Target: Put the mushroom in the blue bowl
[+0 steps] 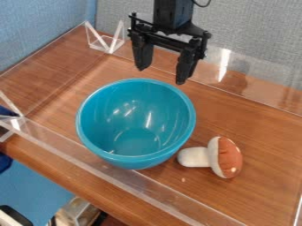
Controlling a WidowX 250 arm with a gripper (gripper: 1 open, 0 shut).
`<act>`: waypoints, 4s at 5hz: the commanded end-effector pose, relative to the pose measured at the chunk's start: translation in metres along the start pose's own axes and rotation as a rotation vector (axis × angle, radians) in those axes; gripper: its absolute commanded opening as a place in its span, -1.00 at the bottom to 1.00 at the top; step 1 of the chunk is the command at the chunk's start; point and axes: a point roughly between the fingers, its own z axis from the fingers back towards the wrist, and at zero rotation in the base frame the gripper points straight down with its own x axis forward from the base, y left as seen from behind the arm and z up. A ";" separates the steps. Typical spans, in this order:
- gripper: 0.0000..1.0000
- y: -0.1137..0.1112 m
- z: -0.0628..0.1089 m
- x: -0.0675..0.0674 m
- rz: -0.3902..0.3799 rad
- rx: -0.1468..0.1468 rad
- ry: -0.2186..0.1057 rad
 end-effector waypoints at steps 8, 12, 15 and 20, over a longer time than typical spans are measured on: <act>1.00 -0.130 -0.051 -0.012 -0.296 0.127 -0.020; 1.00 -0.101 -0.038 -0.028 -0.462 0.151 -0.028; 1.00 -0.123 -0.061 -0.031 -0.525 0.135 -0.042; 1.00 -0.113 -0.073 -0.036 -0.672 0.118 -0.075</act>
